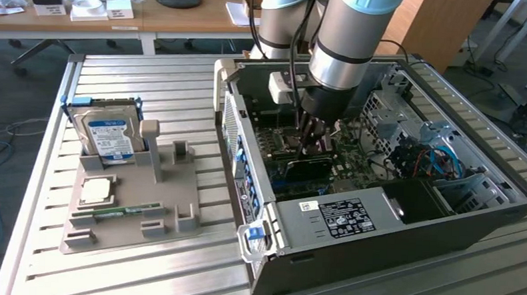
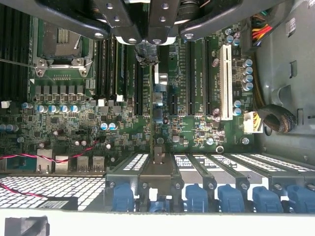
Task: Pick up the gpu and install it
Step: 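Press down on the gpu until it lock into place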
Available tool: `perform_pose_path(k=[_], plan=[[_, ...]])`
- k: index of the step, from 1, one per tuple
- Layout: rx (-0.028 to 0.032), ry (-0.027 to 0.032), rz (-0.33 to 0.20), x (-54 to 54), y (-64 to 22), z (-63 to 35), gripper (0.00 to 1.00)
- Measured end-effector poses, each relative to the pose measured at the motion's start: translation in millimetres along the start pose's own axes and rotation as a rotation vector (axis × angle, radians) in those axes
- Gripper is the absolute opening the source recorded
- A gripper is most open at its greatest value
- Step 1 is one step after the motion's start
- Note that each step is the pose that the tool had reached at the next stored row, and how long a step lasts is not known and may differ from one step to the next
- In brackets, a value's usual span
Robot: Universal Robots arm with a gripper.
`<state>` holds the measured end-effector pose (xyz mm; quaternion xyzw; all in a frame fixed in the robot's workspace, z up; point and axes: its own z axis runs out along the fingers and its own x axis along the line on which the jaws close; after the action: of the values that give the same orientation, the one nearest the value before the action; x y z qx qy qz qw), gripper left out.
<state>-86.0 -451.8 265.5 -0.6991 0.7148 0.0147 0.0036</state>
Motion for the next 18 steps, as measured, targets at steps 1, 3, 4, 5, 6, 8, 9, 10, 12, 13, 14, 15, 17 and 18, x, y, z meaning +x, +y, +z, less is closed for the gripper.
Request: perform_pose_path(k=[1, 3, 4, 5, 6, 8, 9, 10, 12, 13, 14, 15, 17, 18], plan=[[0.0, -0.0001, 0.0, 0.0, 0.0, 0.0, 0.11], [0.0002, -0.0003, 0.0, 0.0, 0.0, 0.7, 0.11], [0.0001, -0.0002, 0.0, 0.0, 0.0, 0.7, 0.11], [0.0, -0.0002, 0.0, 0.0, 0.0, 0.7, 0.11], [0.0001, -0.0001, 0.0, 0.0, 0.0, 0.7, 0.11], [-0.0001, 0.0001, 0.0, 0.0, 0.0, 0.7, 0.11], [0.0001, -0.0002, 0.0, 0.0, 0.0, 1.2, 0.11], [0.0001, -0.0001, 0.0, 0.0, 0.0, 1.3, 0.11], [-0.0001, 0.0, 0.0, 0.0, 0.0, 1.3, 0.11], [-0.0001, 0.0, 0.0, 0.0, 0.0, 1.3, 0.11], [0.0, -0.0001, 0.0, 0.0, 0.0, 1.5, 0.11], [0.0, -0.0002, 0.0, 0.0, 0.0, 1.7, 0.11], [0.0001, -0.0001, 0.0, 0.0, 0.0, 1.7, 0.11], [0.0, -0.0001, 0.0, 0.0, 0.0, 1.7, 0.11]])
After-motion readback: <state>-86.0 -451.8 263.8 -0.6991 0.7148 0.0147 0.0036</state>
